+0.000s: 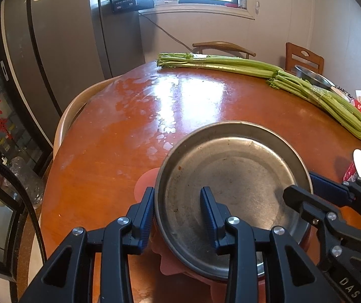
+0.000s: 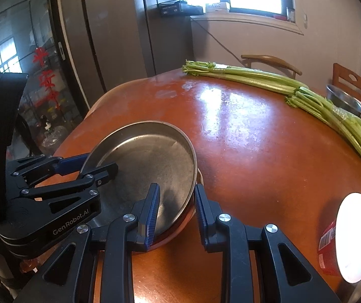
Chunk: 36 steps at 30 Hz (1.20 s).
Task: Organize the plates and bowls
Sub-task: 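Lower the steel tray onto the pink bear-eared plate with the left tool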
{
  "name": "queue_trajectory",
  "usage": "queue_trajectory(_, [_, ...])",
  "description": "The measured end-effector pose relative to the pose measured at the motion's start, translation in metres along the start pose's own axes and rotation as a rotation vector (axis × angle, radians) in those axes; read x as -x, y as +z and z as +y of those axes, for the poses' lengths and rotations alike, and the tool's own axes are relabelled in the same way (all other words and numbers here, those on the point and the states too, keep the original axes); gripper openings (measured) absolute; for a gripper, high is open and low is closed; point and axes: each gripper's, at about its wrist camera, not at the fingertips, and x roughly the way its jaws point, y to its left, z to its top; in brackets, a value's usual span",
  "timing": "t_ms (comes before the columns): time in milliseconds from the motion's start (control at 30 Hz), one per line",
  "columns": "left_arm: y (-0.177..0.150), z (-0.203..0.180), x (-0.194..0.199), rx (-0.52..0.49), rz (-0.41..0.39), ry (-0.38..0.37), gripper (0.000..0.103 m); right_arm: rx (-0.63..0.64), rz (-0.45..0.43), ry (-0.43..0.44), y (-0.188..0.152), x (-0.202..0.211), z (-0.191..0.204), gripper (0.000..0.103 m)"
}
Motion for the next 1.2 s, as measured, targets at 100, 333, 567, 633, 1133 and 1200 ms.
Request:
queue_trajectory(100, [0.000,0.001,0.001,0.003,0.001,-0.002,0.037,-0.017,-0.001,0.027,0.000,0.001,-0.002,0.031])
queue_trajectory(333, [0.001,0.001,0.001,0.002,0.007,0.004,0.037,-0.022,-0.001,0.039,0.001,0.001,-0.005,0.031])
queue_trajectory(567, [0.000,0.002,0.004,0.009,0.002,0.005,0.037,-0.017,-0.014,0.050,0.001,0.004,-0.006,0.033])
queue_trajectory(633, [0.000,0.003,0.006,0.011,-0.003,0.005,0.037,-0.020,-0.018,0.052,0.001,0.006,-0.007,0.034])
queue_trajectory(1133, [-0.001,0.028,0.025,0.083,-0.009,-0.017,0.037,-0.045,-0.046,0.054,0.000,0.017,-0.012,0.038])
queue_trajectory(1200, [0.000,0.035,0.027,0.103,-0.006,-0.024,0.037,-0.049,-0.053,0.051,0.000,0.021,-0.013,0.038])
